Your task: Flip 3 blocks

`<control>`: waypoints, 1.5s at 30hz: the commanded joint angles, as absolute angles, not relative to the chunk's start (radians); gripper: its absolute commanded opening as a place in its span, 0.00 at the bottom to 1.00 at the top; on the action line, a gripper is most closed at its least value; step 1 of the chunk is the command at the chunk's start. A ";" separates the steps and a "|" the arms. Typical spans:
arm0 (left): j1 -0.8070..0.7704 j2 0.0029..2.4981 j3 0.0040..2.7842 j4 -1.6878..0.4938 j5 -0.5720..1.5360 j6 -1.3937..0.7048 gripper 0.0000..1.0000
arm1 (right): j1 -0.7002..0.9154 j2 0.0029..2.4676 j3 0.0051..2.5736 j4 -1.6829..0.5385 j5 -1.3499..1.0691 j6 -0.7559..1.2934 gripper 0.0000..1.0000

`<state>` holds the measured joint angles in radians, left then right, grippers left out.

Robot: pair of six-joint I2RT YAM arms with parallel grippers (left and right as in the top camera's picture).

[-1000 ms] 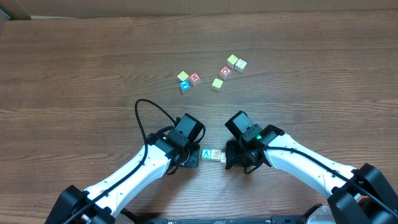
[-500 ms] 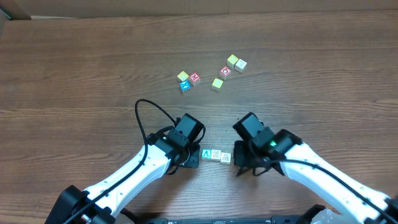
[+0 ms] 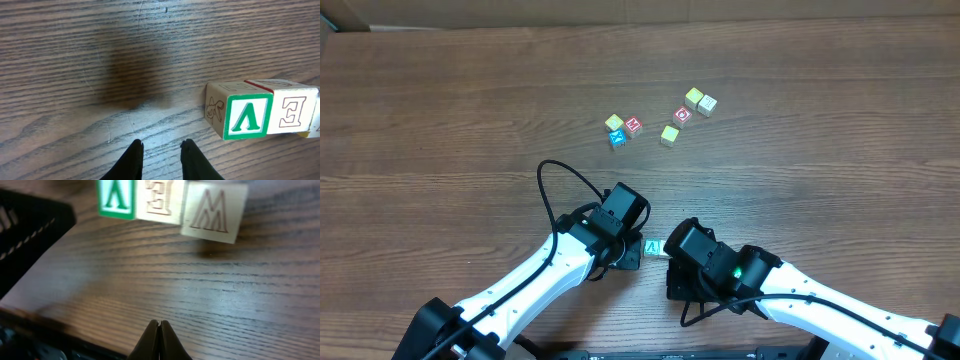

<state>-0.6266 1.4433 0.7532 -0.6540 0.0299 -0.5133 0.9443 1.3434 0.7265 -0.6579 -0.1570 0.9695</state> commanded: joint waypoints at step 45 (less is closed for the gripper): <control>-0.621 1.446 0.750 -0.656 0.055 -0.493 0.20 | 0.875 1.489 0.641 -0.395 -0.019 1.178 0.04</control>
<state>-0.6266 1.4433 0.7532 -0.6567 0.0418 -0.5133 0.8833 1.4841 0.6445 -0.4046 -0.0391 1.1957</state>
